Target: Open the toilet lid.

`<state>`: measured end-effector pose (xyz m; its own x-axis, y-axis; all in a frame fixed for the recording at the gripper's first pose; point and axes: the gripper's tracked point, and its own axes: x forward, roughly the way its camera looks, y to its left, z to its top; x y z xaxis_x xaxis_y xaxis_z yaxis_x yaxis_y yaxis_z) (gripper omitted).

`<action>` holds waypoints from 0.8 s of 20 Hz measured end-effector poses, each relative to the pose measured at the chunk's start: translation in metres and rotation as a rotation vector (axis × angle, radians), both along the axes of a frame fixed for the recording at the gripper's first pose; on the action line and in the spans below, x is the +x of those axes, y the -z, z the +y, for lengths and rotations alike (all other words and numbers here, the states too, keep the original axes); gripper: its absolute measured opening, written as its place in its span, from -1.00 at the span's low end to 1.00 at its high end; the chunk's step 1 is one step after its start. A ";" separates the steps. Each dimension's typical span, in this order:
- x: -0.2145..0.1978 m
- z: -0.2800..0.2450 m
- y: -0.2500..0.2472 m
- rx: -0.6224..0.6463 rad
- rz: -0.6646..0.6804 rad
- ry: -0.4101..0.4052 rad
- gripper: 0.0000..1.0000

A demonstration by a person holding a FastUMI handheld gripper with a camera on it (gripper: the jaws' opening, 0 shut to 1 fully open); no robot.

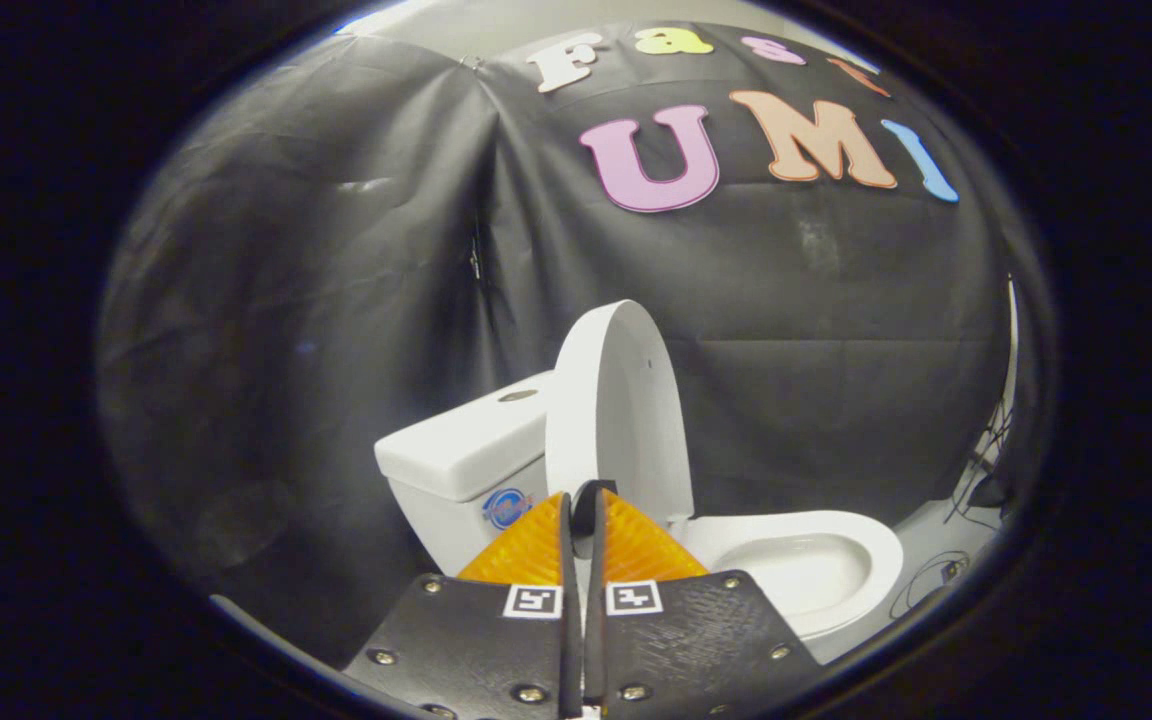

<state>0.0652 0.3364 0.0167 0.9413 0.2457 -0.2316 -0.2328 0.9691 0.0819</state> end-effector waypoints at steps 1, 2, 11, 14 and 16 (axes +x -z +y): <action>0.000 0.003 0.001 -0.009 -0.004 -0.006 -0.96; 0.000 0.005 0.001 -0.024 -0.011 -0.012 -0.96; 0.001 0.016 0.003 -0.041 -0.037 -0.036 -0.95; -0.003 0.024 0.008 0.011 0.009 -0.075 -0.88; -0.007 0.024 0.019 0.026 0.065 -0.095 -0.71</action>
